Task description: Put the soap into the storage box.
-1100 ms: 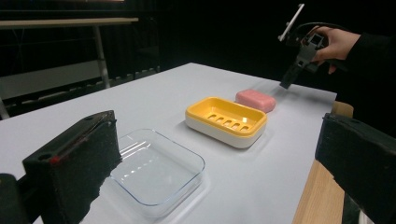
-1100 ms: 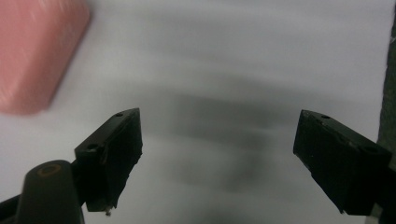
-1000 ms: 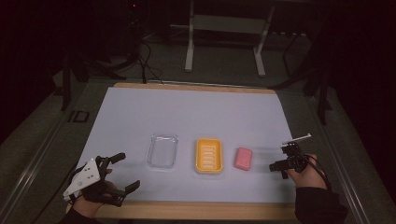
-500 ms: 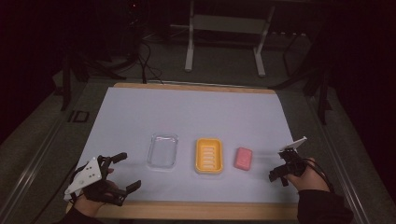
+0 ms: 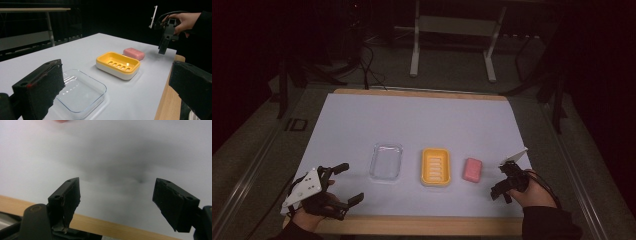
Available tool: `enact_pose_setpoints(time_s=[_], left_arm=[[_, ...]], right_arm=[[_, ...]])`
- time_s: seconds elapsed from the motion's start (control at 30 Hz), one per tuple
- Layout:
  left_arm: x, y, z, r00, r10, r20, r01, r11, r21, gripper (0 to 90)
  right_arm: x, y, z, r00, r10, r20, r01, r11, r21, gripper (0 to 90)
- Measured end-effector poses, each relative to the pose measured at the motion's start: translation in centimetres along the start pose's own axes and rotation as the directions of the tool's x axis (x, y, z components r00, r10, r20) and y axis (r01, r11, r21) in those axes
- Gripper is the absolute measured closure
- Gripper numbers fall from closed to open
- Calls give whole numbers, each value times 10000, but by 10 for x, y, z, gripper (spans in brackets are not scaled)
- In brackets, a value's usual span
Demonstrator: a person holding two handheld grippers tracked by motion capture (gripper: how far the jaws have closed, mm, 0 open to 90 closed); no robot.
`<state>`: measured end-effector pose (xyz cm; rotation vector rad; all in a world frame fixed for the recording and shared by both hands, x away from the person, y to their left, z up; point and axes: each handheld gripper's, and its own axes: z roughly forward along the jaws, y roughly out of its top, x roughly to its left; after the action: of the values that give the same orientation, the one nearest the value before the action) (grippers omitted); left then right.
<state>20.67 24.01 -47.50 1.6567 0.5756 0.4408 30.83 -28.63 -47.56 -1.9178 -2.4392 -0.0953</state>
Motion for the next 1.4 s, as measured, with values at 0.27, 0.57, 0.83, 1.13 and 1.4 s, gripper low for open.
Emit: enact_pose_setpoints(time_s=[0.27, 0.57, 0.83, 1.13, 1.4], left_arm=[[-1, 0, 1, 10000, 64, 21, -64, 9999, 87, 2], [-2, -2, 5, 9999, 95, 49, -96, 9998, 187, 2], [-1, 0, 11, 9994, 65, 349, -73, 9998, 203, 2], [0, 2, 18, 9981, 182, 585, -192, 9997, 177, 2], [-4, 1, 21, 9981, 614, 33, -614, 9957, 687, 2]], right_arm=[[26, 5, 5, 9998, -191, -111, 196, 9985, 504, 212], [47, 13, 6, 9996, -227, -160, 233, 9990, 373, 188], [68, 19, 6, 9985, -548, -91, 546, 9984, -144, 115], [75, 33, -7, 9997, -199, -131, 183, 9938, -1100, 103], [75, 49, -13, 9994, 345, -92, -354, 9910, -1289, 103]])
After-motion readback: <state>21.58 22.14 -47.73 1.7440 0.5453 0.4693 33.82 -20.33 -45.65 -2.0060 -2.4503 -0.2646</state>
